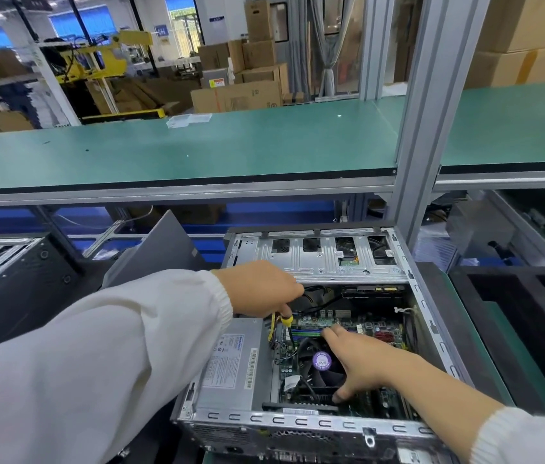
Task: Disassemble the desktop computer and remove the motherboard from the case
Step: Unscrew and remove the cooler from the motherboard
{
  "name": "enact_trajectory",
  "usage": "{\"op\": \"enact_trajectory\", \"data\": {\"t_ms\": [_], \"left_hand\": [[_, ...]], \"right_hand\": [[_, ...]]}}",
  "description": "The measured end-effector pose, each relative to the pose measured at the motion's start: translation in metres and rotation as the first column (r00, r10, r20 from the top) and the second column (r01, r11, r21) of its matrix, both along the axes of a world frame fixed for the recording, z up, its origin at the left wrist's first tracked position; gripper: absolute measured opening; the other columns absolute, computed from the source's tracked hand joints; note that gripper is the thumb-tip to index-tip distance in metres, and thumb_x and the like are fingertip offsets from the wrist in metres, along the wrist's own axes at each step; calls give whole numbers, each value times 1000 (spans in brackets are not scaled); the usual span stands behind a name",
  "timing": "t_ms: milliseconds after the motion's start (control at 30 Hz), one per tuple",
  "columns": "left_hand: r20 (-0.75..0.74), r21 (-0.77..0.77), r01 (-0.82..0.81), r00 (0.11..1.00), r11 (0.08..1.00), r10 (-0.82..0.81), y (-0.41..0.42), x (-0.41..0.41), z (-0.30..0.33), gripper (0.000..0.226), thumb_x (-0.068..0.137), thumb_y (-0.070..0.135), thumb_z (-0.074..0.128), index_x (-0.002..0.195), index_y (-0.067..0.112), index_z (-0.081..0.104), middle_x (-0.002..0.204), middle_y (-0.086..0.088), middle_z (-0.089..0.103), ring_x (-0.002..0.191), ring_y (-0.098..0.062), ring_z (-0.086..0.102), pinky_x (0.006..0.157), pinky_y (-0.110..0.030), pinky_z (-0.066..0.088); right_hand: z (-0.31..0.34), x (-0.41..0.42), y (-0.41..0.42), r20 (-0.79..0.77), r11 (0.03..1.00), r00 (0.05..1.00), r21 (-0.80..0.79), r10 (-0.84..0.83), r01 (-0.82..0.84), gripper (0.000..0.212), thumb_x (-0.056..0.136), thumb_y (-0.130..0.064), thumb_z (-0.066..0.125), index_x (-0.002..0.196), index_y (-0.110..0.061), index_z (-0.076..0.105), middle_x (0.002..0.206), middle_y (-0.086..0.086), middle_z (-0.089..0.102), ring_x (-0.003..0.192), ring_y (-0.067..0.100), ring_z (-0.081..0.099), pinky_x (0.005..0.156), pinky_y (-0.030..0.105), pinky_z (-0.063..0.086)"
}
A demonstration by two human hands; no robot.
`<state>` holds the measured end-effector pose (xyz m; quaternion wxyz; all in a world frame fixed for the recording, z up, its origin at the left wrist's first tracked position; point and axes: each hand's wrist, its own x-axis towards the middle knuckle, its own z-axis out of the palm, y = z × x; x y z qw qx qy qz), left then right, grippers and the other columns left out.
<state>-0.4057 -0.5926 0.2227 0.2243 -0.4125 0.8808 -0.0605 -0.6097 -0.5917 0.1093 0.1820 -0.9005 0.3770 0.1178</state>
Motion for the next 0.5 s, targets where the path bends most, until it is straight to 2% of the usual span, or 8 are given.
{"op": "enact_trajectory", "data": {"t_ms": [100,167,233,300,367,433,500], "left_hand": [[61,-64,-155,985,986,159,-2,-7,-4,48,102,43,31,66,13,43,59,4,44,48,-12,38,46,-28,29],[78,-46,-328,941,944,331,-3,-11,-6,53,102,46,28,61,15,40,61,2,44,51,-12,41,45,-26,27],[68,-9,-399,915,917,398,-4,-13,-5,57,98,55,30,62,13,42,64,1,46,54,-14,43,47,-27,28],[1,81,-396,918,915,397,-1,-10,-2,53,94,57,42,74,9,50,71,-2,53,59,-17,49,50,-28,32],[-101,225,-337,925,914,366,3,-7,3,33,90,38,62,97,9,47,86,-6,60,71,-21,55,55,-28,36],[-133,258,-216,958,942,256,6,-5,8,21,90,17,63,98,14,43,93,-6,60,77,-21,55,59,-28,38],[-105,198,-123,984,973,146,7,-5,9,16,93,17,59,92,17,43,90,-1,57,76,-19,53,61,-29,38]], "right_hand": [[1,1,1,-6,1000,1000,3,-3,3,109,62,-50,81,143,-12,18,147,10,27,124,28,45,96,33,42],[1,1,1,-3,1000,1000,-1,-6,6,110,62,-51,81,143,-12,17,148,10,26,125,27,44,97,33,42],[1,0,1,2,1000,1000,-6,-5,5,111,61,-52,80,143,-12,17,148,9,26,125,27,43,98,33,41],[1,0,1,-3,1000,1000,-4,-5,5,112,61,-53,80,144,-12,16,148,9,26,126,27,43,99,34,41],[0,0,1,-4,1000,1000,-1,-6,6,110,60,-53,80,142,-13,18,145,8,29,124,27,44,98,36,43],[1,-1,1,2,1000,1000,-2,-5,5,106,60,-53,80,139,-13,22,141,6,33,120,26,46,95,36,45],[1,0,1,1,1000,1000,-4,-3,3,104,60,-52,81,138,-13,23,138,6,34,118,26,48,93,37,45]]}}
